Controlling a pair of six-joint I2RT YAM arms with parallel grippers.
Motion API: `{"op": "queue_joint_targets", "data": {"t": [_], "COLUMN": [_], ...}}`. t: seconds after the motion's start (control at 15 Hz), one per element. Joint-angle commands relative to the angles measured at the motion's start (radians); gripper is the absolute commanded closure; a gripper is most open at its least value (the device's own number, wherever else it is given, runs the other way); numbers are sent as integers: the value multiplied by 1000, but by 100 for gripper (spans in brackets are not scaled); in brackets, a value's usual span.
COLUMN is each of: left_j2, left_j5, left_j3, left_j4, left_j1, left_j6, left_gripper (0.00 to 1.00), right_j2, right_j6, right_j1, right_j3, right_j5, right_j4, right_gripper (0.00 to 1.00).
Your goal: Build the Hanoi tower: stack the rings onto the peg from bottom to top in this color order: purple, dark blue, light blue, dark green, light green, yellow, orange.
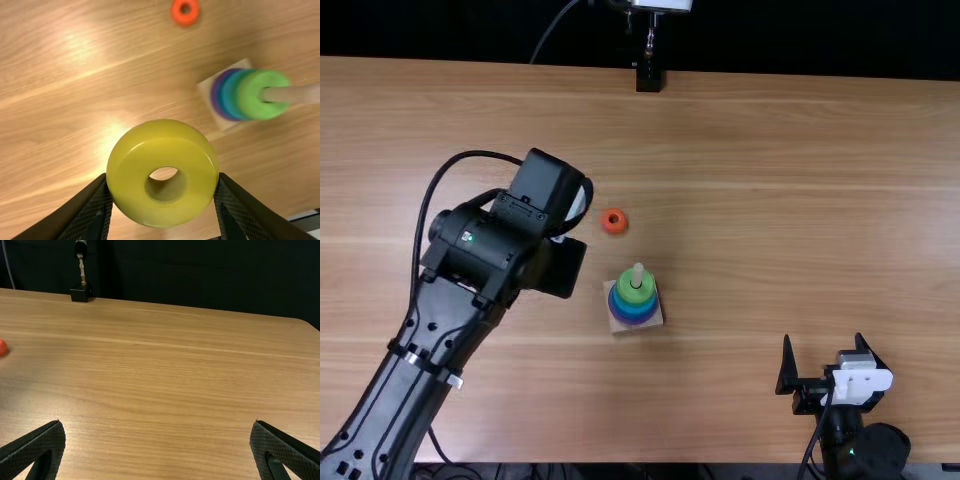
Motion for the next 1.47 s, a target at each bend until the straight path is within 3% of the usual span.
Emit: {"op": "queue_joint_targets", "data": {"t": [0.0,0.33,0.93,1.4], "left_j2": [36,129,247,278], "left_j5": [-4,-2,0,0], "left_j3": [51,118,196,192], "left_j4": [-3,-1,6,15], "left_j1": [-46,-150,-224,-228], "left_j6": [-59,-90,-116,-116], "left_gripper": [100,100,100,100], "right_j2": [-13,-13,-13,-13], "right_j6": [-4,-2,-4,-2], "right_j1": [-12,-12,-12,-12], "right_j3": [-68,-68,-68,-68], "right_j5": [2,2,2,2], "right_j4": [-53,-53,-53,-53], "right_gripper": [0,0,0,0]}}
